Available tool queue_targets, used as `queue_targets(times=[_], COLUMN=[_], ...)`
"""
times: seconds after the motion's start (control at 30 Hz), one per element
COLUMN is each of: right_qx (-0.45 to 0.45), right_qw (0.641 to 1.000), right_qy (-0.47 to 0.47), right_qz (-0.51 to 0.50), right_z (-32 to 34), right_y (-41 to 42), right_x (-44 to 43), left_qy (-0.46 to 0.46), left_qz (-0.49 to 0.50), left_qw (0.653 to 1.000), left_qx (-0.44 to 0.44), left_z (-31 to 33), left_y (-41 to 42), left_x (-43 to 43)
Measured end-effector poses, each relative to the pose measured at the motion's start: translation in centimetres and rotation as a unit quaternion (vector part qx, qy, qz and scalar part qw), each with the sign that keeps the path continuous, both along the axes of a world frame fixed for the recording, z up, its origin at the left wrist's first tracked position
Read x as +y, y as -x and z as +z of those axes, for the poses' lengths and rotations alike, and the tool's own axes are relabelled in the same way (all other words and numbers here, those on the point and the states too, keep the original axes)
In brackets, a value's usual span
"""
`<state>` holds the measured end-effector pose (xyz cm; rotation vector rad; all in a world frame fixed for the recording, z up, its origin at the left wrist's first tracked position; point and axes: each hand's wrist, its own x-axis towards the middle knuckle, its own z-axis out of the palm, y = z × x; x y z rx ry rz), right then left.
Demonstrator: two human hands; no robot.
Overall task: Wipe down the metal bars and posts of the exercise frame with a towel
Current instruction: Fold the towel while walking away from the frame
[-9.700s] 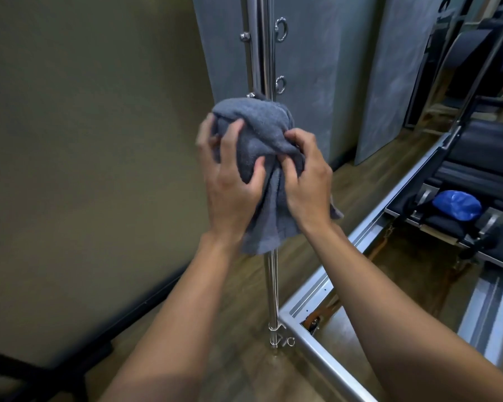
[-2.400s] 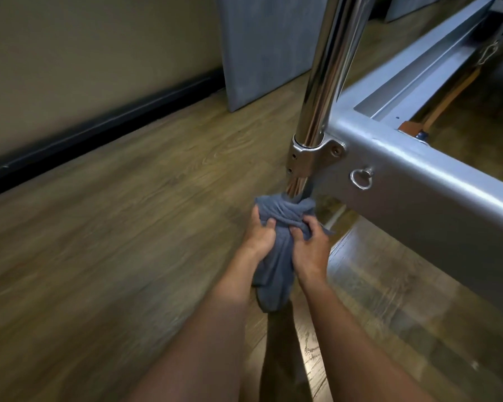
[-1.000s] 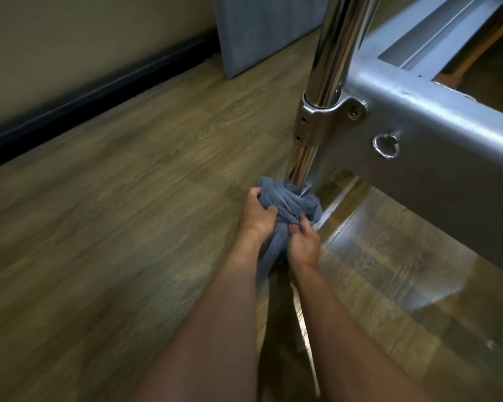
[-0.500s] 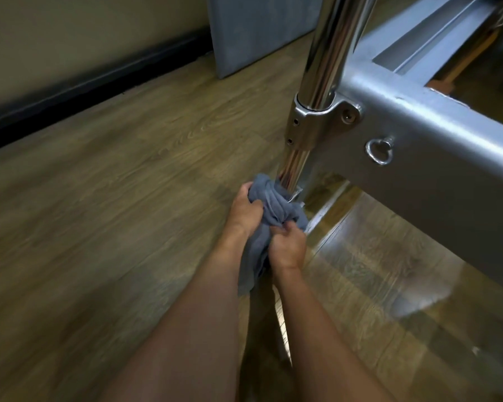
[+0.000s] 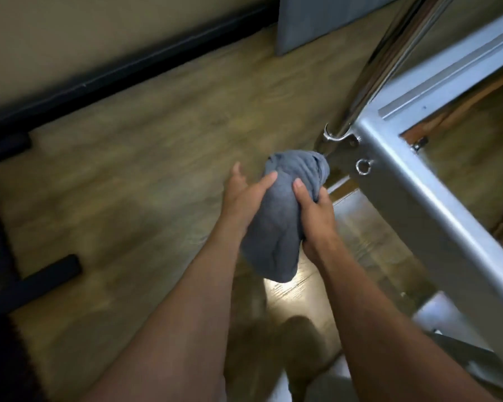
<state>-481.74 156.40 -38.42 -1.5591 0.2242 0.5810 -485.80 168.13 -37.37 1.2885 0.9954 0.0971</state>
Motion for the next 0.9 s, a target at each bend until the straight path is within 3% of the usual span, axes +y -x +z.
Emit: queue_targets(times=[0.1,0.2,0.3,0.47,0.53,0.7,0.9], right_qx=[0.051,0.041,-0.024,-0.094,-0.131,-0.201,-0.291], right_qw=[0.998,0.995,0.990,0.980,0.978,0.977,0.955], right_qy=[-0.036,-0.017,-0.009,-0.030,-0.029,-0.034,0.024], right_qz=[0.030,0.092,0.136,0.173,0.157,0.061,0.050], right_z=[11.0,24.0,36.9,54.5,58.9,67.4,74.1], right_y=[1.7,2.8,3.6,5.2,6.1,9.3,13.0], right_x=[-0.4,-1.4,-3.7,-10.5,-13.6,-22.1,-34.0], left_qy=[0.123,0.163,0.140,0.038,0.023,0.088,0.020], left_qz=[-0.016,-0.031,0.007,-0.078,-0.126,-0.208,-0.293], left_qw=[0.992,0.986,0.989,0.991,0.984,0.951,0.925], left_qx=[0.025,0.012,-0.054,-0.104,-0.126,-0.209,-0.239], left_z=[10.8,24.6,37.7,54.8,59.2,68.2,76.0], left_y=[3.5,6.4,8.5,9.6,9.7,10.8,12.7], left_x=[-0.5,-2.2,-4.2,-7.8,-9.5,-15.8,-25.0])
